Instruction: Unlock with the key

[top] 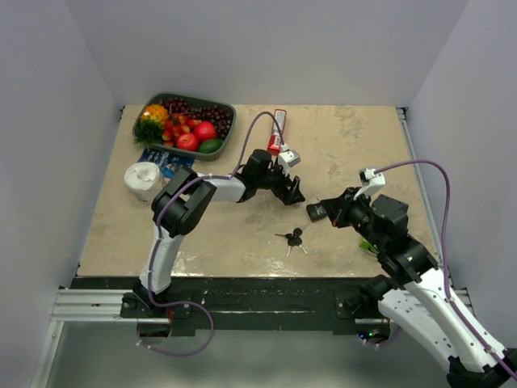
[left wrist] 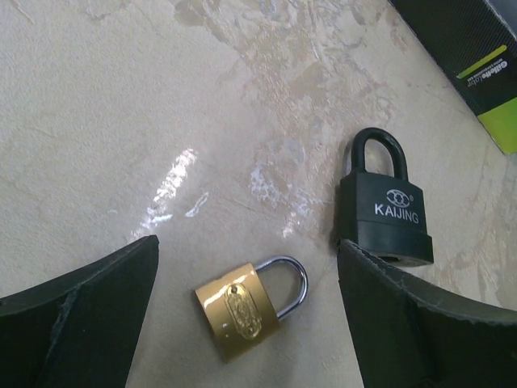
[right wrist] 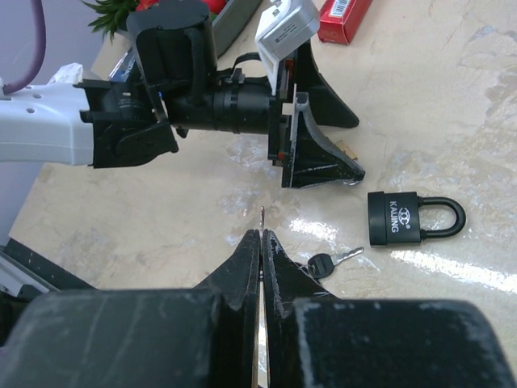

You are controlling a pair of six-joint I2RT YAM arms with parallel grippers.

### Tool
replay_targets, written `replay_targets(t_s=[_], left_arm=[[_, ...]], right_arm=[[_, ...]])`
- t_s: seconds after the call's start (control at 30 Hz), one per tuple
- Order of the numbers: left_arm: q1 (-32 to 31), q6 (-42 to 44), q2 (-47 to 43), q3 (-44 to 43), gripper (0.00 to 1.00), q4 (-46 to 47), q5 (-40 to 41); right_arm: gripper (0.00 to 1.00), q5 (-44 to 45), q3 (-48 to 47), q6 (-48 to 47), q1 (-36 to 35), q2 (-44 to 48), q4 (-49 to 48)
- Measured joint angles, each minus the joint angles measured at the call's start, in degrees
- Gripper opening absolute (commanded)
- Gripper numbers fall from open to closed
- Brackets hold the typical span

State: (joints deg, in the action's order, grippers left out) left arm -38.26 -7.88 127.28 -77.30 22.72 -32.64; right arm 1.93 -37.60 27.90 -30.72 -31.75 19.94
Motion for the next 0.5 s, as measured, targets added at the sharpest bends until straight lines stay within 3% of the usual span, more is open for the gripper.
replay_targets(t_s=[0.5], left_arm=[[0.0, -0.3, -9.3, 16.7, 0.96, 6.9, -3.4]], right_arm=[[0.00, -0.1, 0.3, 0.2, 0.0, -0.4, -0.3]])
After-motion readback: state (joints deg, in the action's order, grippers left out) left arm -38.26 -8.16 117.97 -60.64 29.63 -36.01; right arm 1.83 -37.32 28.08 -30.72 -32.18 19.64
